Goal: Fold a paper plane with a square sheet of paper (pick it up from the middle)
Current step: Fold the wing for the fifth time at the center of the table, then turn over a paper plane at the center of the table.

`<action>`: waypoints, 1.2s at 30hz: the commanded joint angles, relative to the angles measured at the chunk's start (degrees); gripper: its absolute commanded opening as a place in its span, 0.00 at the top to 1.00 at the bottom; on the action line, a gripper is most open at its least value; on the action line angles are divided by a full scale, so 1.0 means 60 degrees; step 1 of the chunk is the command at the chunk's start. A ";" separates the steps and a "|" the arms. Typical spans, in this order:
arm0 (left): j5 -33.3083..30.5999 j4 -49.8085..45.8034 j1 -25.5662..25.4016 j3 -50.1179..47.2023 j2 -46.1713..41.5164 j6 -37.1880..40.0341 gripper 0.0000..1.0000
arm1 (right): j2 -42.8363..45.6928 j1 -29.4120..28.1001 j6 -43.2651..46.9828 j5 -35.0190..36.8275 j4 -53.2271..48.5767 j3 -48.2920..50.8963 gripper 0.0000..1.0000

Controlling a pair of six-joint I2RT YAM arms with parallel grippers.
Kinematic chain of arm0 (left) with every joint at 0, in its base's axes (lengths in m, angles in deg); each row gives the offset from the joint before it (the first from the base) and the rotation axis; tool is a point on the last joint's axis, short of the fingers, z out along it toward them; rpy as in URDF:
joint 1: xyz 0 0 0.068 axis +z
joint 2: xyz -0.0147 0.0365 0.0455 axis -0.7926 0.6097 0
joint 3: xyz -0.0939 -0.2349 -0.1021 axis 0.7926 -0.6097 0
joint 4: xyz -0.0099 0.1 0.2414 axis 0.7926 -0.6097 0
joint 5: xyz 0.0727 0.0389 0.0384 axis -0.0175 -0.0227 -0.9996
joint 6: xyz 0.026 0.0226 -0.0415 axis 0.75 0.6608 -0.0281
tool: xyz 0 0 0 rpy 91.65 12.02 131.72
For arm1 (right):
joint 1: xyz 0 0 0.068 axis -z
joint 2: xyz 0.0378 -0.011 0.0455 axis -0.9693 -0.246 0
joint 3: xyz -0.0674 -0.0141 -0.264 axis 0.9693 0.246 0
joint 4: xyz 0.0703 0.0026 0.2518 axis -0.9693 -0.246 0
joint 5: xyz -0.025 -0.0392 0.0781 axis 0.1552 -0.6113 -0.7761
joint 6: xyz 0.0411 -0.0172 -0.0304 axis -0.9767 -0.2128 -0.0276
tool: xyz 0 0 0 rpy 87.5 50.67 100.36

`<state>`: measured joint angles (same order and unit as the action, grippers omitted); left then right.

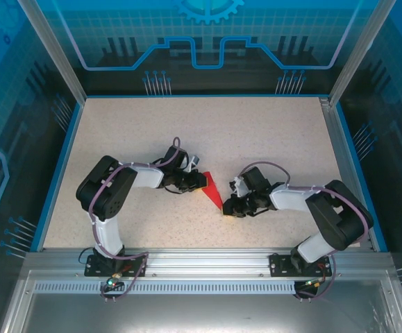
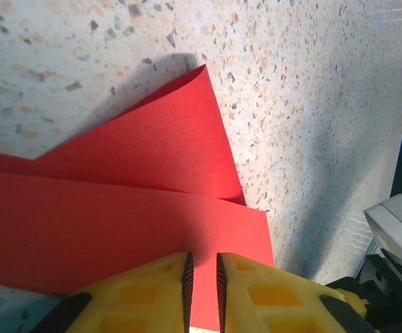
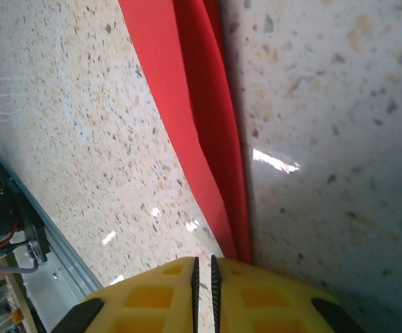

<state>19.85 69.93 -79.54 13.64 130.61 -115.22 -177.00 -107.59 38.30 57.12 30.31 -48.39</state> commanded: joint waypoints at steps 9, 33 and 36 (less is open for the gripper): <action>-0.0537 -0.0649 -0.0071 -0.0027 0.0537 0.0527 0.80 | -0.0467 0.0063 0.0297 0.0911 -0.1267 0.0086 0.86; -0.3529 -0.5368 -0.1556 0.1811 -0.2017 -0.1852 0.38 | 0.1593 0.1646 0.0992 0.0927 -0.0908 -0.0423 0.62; -0.3847 -0.5902 -0.1544 0.2386 -0.1529 -0.1973 0.36 | 0.1281 0.1538 0.1059 0.0748 -0.0745 -0.0568 0.60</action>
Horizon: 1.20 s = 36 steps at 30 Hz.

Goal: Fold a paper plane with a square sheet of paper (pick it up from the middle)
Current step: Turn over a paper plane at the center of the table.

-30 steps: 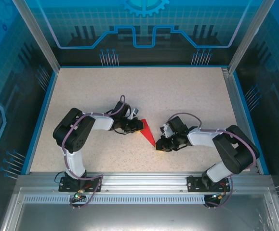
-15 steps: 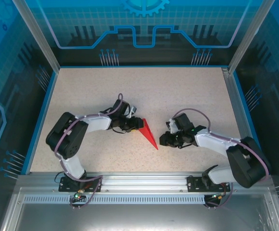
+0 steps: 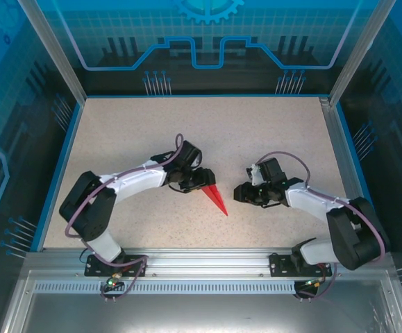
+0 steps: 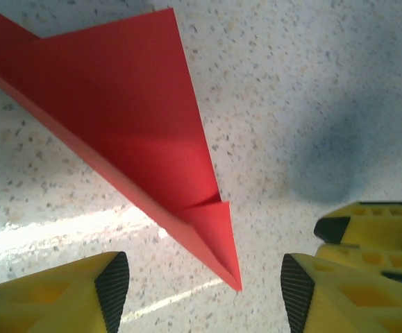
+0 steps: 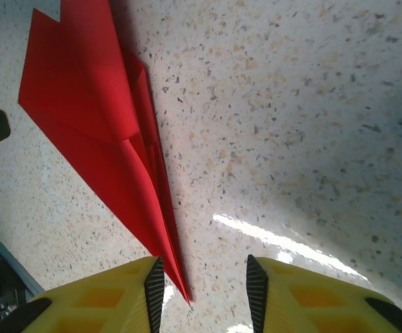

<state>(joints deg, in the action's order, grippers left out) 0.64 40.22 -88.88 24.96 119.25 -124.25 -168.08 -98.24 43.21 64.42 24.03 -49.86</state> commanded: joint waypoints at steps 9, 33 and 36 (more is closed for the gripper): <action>-0.0853 -0.1879 0.0229 0.1289 0.1095 -0.0457 0.36 | -0.1465 -0.0562 0.0510 -0.0598 0.0263 -0.1275 0.56; -0.0371 -0.0811 0.0781 -0.0437 0.0321 -0.0210 0.66 | -0.3367 -0.1341 0.1343 -0.0958 -0.0226 -0.2777 0.48; -0.0252 -0.0791 0.0774 -0.0450 0.0389 -0.0158 0.68 | -0.3511 -0.1494 0.1345 -0.0941 -0.0171 -0.2776 0.48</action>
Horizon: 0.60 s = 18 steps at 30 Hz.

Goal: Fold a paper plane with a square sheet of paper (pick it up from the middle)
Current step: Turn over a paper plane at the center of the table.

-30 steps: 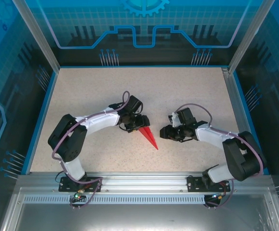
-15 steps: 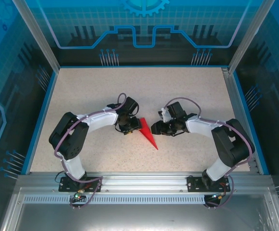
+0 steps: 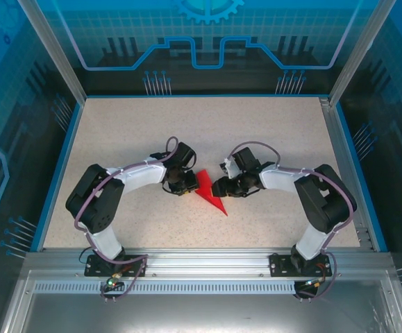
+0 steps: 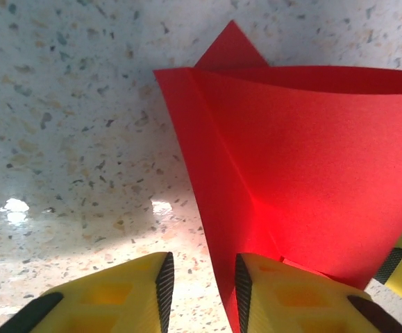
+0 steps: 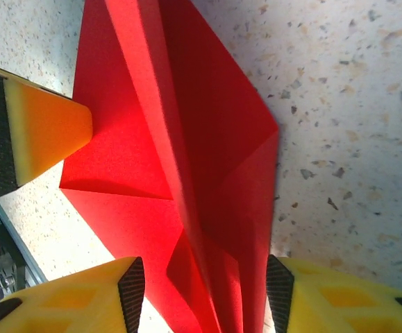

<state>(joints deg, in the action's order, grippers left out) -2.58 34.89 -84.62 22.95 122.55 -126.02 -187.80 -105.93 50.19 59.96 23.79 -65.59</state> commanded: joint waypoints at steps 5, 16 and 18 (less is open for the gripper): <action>0.0218 0.0142 0.0082 -0.0223 -0.0240 0.0277 0.69 | -0.0295 -0.0408 0.0283 -0.0210 -0.0242 -0.0503 0.48; 0.0235 0.0150 0.0116 -0.0271 -0.0167 0.0265 0.73 | -0.0077 -0.0906 0.0732 0.0883 -0.1138 -0.0783 0.56; 0.0271 0.0195 0.0114 -0.0294 -0.0152 0.0252 0.74 | -0.0143 -0.1009 0.0825 0.1144 -0.1332 -0.0892 0.60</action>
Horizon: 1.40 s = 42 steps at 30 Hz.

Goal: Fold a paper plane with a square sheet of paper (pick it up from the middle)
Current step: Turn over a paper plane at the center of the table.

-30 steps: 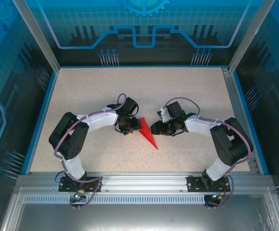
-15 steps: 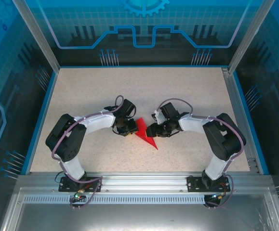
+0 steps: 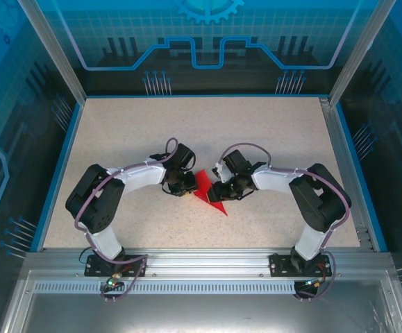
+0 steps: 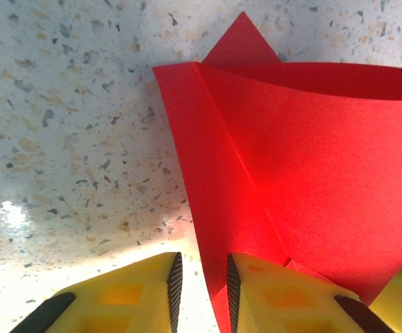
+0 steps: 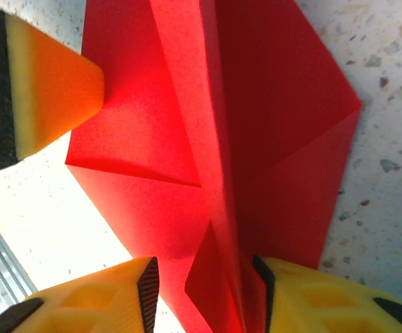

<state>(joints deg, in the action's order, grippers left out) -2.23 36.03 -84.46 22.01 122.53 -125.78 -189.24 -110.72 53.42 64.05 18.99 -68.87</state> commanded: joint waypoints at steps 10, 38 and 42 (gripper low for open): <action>0.0204 0.0117 0.0086 -0.0219 -0.0372 0.0267 0.75 | -0.0359 -0.0596 0.0518 0.1291 -0.1126 -0.0828 0.70; -0.1763 0.0603 0.0408 -0.1653 -0.3618 0.0377 0.65 | -0.0996 -0.1055 -0.2534 0.6715 -0.3842 -0.4072 0.98; -0.1735 0.0624 0.0482 -0.1768 -0.3715 0.0417 0.65 | -0.1688 -0.1035 -0.2816 0.6606 -0.4002 -0.4658 0.98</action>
<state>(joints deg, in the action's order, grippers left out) -11.52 39.90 -82.12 12.68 101.76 -124.68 -197.22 -117.34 39.63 102.54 -1.82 -94.49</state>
